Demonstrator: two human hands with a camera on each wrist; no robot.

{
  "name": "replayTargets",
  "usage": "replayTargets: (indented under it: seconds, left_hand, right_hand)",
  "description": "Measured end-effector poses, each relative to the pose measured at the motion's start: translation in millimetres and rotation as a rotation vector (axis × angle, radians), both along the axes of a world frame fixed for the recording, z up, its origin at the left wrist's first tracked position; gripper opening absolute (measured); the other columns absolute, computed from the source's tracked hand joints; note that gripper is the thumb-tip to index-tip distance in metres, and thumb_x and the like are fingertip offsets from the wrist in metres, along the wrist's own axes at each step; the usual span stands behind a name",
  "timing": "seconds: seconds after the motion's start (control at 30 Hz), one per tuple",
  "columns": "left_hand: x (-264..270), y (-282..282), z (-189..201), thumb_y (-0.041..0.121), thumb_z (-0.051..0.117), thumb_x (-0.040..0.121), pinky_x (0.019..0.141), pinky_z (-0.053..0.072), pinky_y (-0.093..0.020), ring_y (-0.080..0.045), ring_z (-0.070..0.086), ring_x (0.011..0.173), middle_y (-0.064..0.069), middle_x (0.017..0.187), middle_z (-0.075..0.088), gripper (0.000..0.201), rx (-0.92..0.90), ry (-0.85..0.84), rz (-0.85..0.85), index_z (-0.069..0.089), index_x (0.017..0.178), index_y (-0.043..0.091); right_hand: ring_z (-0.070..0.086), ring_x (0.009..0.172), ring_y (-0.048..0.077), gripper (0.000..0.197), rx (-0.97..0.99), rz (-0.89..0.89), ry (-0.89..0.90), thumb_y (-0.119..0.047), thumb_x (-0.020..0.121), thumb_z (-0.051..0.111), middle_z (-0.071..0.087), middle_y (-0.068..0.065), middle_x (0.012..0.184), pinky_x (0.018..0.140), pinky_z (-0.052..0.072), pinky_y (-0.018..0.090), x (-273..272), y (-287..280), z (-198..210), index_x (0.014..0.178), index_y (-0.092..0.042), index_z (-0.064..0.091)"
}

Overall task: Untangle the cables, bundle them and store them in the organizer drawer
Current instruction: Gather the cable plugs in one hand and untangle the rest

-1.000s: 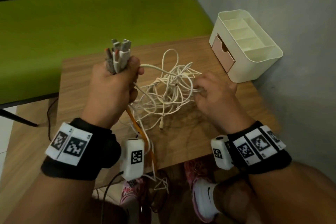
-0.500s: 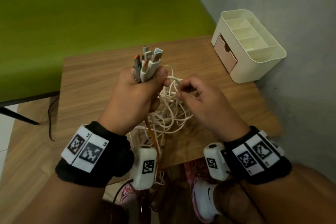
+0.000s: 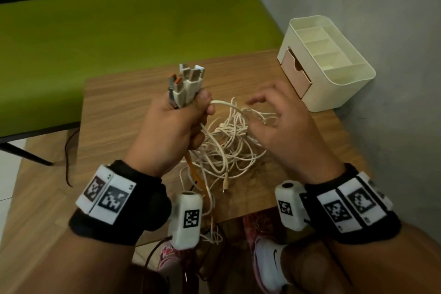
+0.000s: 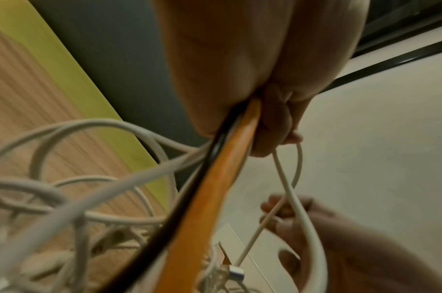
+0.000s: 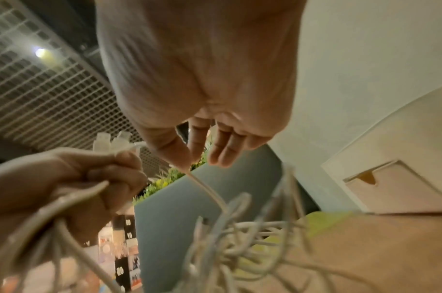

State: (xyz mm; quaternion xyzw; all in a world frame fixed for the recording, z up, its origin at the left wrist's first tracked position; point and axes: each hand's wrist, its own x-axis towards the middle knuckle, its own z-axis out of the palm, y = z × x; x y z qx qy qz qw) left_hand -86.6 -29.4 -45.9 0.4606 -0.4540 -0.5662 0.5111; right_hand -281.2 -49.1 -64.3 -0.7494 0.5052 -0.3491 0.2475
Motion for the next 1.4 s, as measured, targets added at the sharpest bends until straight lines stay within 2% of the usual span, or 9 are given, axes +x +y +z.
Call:
replayTargets:
  seconds: [0.1, 0.3, 0.47, 0.6, 0.77, 0.97, 1.03, 1.17, 1.4]
  left_hand:
    - [-9, 1, 0, 0.026, 0.054, 0.091, 0.040, 0.026, -0.018, -0.011, 0.026, 0.044, -0.011, 0.060, 0.032, 0.029, -0.012, 0.024, -0.049, 0.064, 0.063, 0.022]
    - [5, 8, 16, 0.023, 0.051, 0.091, 0.035, 0.025, -0.012, -0.001, 0.033, 0.042, 0.008, 0.059, 0.051, 0.015, -0.054, 0.226, 0.062, 0.047, 0.078, 0.017]
    - [30, 11, 25, 0.027, 0.041, 0.100, 0.031, 0.016, -0.011, 0.001, 0.019, 0.040, 0.010, 0.058, 0.037, 0.027, -0.077, 0.382, 0.040, 0.045, 0.074, 0.020]
    - [47, 7, 24, 0.035, 0.043, 0.097, 0.030, 0.014, -0.012, -0.004, 0.013, 0.039, 0.012, 0.056, 0.029, 0.027, -0.055, 0.435, 0.090, 0.044, 0.074, 0.019]
    - [64, -4, 10, 0.018, 0.048, 0.100, 0.036, 0.022, -0.016, -0.004, 0.026, 0.042, 0.005, 0.059, 0.040, 0.034, 0.068, -0.005, 0.303, 0.057, 0.068, 0.022]
    - [36, -7, -3, 0.020, 0.060, 0.095, 0.045, 0.034, -0.027, -0.020, 0.045, 0.048, -0.002, 0.055, 0.056, 0.027, 0.094, -0.982, 0.253, 0.064, 0.069, 0.016]
    - [26, -3, 7, 0.013, 0.060, 0.094, 0.046, 0.033, -0.015, -0.017, 0.047, 0.052, 0.002, 0.059, 0.055, 0.018, -0.082, -1.090, 0.353, 0.065, 0.077, 0.014]
    - [6, 7, 27, -0.001, 0.053, 0.089, 0.095, 0.041, -0.019, -0.021, 0.059, 0.114, -0.004, 0.139, 0.058, 0.041, -0.391, -1.121, 0.427, 0.062, 0.128, 0.007]
    - [-13, 23, 40, -0.006, 0.053, 0.084, 0.095, 0.050, -0.024, -0.014, 0.061, 0.116, 0.004, 0.135, 0.055, 0.042, -0.713, -0.981, 0.436, 0.064, 0.123, 0.004]
  right_hand:
    - [0.059, 0.091, -0.001, 0.017, 0.215, 0.092, -0.215, -0.017, 0.089, 0.069, 0.063, -0.013, 0.099, 0.076, 0.049, 0.014, 10, 6, 7, 0.104, -0.025, 0.066]
    - [0.061, 0.076, -0.003, 0.006, 0.348, 0.071, -0.008, -0.028, 0.096, 0.061, 0.065, -0.012, 0.087, 0.064, 0.046, 0.013, 11, -4, -25, 0.100, -0.027, 0.065]
    - [0.060, 0.087, 0.007, 0.005, 0.164, -0.029, 0.150, -0.037, 0.097, 0.057, 0.060, -0.019, 0.091, 0.089, 0.048, 0.044, 6, -14, -32, 0.099, -0.035, 0.061]
    - [0.056, 0.088, 0.007, 0.016, -0.027, -0.072, 0.214, -0.039, 0.096, 0.058, 0.059, -0.013, 0.098, 0.090, 0.031, 0.038, 0, -15, -25, 0.091, -0.025, 0.064]
    - [0.051, 0.095, 0.014, 0.016, -0.360, -0.160, 0.070, -0.031, 0.088, 0.068, 0.052, -0.012, 0.098, 0.078, 0.046, 0.055, -11, -12, -2, 0.087, -0.016, 0.074]
    - [0.055, 0.083, 0.022, 0.016, -0.431, -0.121, 0.269, -0.031, 0.088, 0.070, 0.062, -0.003, 0.085, 0.072, 0.031, 0.036, -11, -13, -7, 0.084, -0.016, 0.075]
    - [0.054, 0.082, 0.021, 0.014, -0.405, -0.130, 0.392, -0.030, 0.087, 0.068, 0.061, -0.004, 0.084, 0.074, 0.017, 0.030, -10, -13, -19, 0.082, -0.018, 0.073]
    - [0.054, 0.078, 0.024, 0.007, -0.380, -0.148, 0.548, -0.018, 0.080, 0.072, 0.059, -0.002, 0.079, 0.072, 0.019, 0.033, -3, -11, -30, 0.074, -0.018, 0.070]
    - [0.055, 0.073, 0.027, 0.010, -0.303, -0.238, 0.704, -0.009, 0.069, 0.076, 0.059, 0.002, 0.074, 0.070, 0.024, 0.034, 5, -10, -35, 0.067, -0.016, 0.069]
